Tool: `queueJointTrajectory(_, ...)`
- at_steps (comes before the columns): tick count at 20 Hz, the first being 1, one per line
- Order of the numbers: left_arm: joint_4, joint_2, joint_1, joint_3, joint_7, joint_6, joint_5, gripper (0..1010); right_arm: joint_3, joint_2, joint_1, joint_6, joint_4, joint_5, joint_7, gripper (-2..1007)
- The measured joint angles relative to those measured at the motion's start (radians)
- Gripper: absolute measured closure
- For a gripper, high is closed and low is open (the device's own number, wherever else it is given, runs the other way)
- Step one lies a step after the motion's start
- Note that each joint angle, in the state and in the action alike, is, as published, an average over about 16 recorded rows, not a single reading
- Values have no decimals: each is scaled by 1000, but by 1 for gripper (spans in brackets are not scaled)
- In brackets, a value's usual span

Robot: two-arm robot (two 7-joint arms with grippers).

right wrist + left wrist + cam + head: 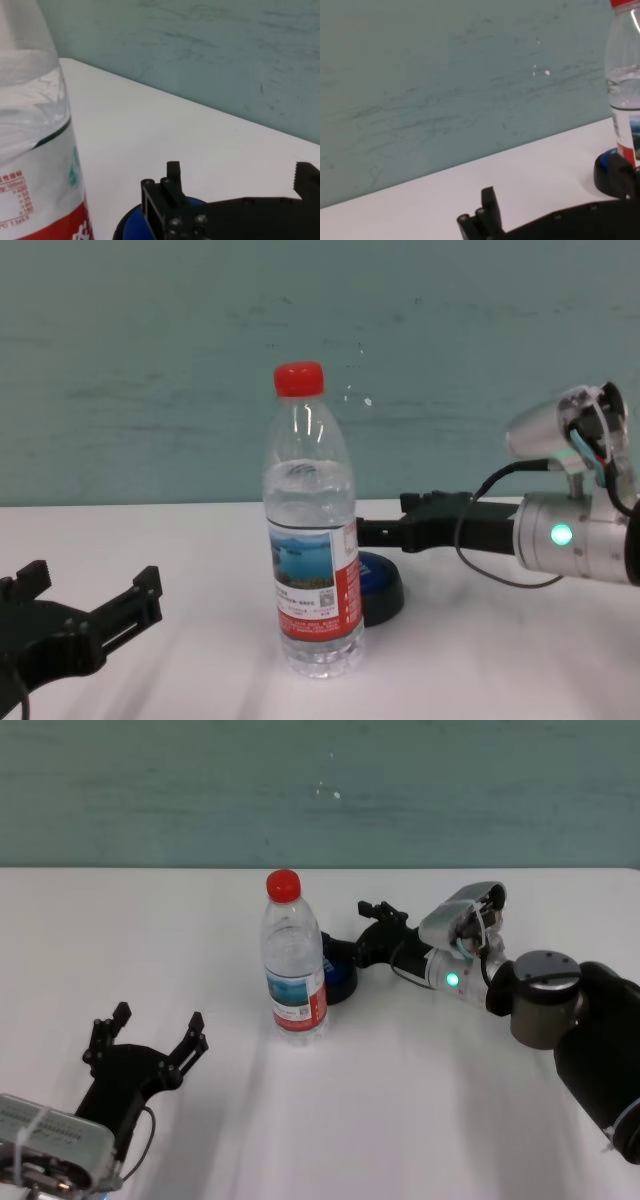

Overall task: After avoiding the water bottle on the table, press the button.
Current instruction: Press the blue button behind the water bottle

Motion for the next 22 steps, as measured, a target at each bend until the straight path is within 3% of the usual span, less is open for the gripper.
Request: queueJointTrajectory(22,0,0,0,0,0,0,0,10,-8,-28,26,-21,68,-54,-6,1)
